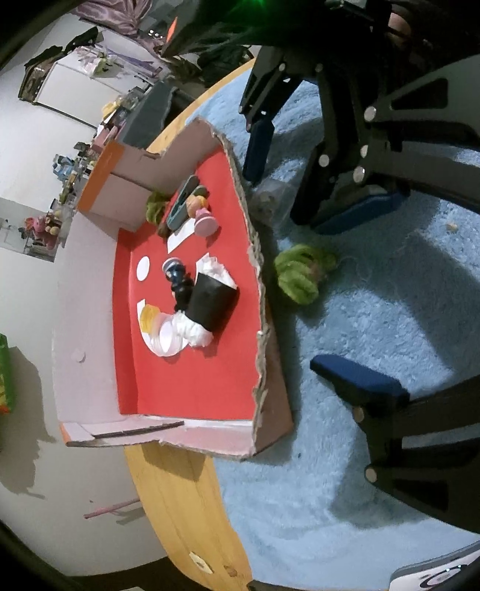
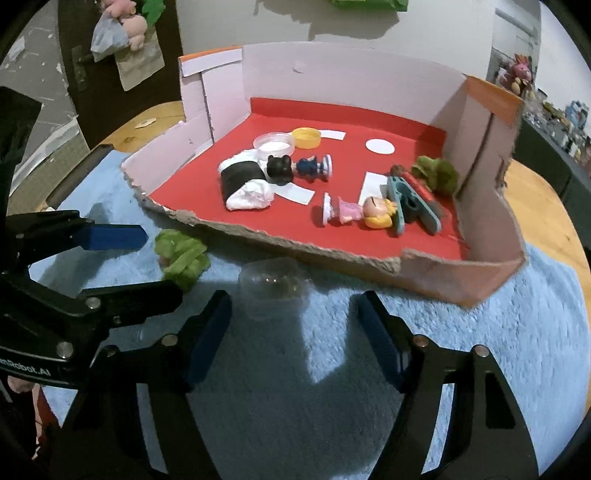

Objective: Organize objects
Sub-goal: 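Grasp the green fuzzy ball with the left tool while the right tool grasps the clear cup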

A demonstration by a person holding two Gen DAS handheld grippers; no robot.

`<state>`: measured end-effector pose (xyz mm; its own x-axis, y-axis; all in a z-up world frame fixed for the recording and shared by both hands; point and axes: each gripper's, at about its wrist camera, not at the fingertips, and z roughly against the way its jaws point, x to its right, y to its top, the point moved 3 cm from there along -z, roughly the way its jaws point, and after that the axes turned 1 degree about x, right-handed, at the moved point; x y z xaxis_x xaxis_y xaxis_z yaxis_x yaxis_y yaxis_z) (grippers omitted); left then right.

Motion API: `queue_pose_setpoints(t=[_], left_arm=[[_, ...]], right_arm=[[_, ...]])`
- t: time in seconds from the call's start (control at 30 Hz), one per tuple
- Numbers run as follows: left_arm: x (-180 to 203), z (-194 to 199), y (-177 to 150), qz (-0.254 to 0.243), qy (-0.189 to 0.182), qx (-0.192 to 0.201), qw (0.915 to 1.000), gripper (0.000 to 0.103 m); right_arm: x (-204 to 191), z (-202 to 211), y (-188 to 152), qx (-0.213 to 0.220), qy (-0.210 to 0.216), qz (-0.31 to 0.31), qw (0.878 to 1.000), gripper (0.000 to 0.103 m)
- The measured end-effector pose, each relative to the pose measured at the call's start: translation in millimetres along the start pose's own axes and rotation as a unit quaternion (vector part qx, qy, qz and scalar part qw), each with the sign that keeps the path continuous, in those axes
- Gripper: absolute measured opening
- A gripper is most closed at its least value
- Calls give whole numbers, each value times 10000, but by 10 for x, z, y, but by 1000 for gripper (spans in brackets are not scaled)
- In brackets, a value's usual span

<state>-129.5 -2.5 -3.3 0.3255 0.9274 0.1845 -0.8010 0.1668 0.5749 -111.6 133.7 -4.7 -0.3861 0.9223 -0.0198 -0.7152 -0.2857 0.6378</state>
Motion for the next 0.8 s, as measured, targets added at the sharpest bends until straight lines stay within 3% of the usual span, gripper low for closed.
queue_pose_setpoints(t=[0.2,0.3,0.53,0.7,0.8], left_arm=[[71,-63,42,-113,41,-3,9999,54],[104,-95,80,-157,8,7,9999,49],[105,-126,122,-163,10,5,9999,48],[121,-100,76,-201,181,18,9996,33],[105,-78,63,-116,144,27,9998,32]], right_arm=[[-23,-6,20,7,81,37,10000,39],[11,12,6,0,177,-43,9998,39],[53,43,-23,-25,266,-171,9995,39],[50,75,-50,-19,291,-203,9994,39],[49,96,-71,-19,306,-216,9993,39]])
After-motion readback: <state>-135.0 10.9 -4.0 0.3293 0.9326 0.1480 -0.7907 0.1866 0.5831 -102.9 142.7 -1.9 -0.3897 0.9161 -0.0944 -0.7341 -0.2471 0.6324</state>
